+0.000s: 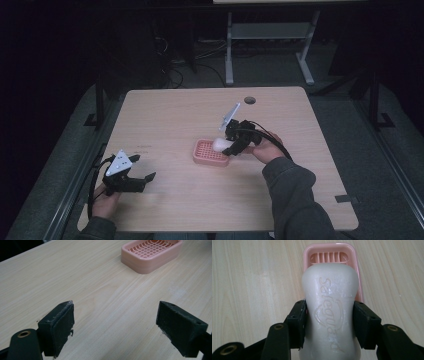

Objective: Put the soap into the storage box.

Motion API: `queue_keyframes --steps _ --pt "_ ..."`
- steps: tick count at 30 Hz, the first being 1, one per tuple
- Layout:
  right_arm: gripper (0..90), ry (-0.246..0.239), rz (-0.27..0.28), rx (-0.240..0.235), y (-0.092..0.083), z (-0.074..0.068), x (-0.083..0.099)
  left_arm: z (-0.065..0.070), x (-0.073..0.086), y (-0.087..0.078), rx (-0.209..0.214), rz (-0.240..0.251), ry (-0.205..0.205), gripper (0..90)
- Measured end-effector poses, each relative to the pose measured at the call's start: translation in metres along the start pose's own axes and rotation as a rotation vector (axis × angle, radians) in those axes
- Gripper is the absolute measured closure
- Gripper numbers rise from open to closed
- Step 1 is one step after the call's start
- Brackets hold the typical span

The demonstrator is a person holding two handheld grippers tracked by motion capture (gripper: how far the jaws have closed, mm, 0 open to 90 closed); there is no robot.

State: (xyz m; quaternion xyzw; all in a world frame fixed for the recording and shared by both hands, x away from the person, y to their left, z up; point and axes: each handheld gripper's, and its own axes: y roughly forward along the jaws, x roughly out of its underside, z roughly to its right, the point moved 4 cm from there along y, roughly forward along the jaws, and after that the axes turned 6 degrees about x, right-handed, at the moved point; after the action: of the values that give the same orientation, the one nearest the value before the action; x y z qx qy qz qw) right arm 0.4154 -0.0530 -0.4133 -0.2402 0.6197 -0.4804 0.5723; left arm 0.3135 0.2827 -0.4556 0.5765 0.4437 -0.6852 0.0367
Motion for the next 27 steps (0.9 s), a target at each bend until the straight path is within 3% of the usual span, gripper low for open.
queue_keyframes --steps 9,27 --pt "48.0 0.0 0.019 -0.009 0.009 0.003 -0.012 -0.001 0.0 0.0 -0.001 0.008 0.001 14.4" --pt "48.0 0.016 -0.031 -0.049 0.05 0.003 -0.023 -0.001 0.0 0.0 0.0 0.004 0.001 14.4"
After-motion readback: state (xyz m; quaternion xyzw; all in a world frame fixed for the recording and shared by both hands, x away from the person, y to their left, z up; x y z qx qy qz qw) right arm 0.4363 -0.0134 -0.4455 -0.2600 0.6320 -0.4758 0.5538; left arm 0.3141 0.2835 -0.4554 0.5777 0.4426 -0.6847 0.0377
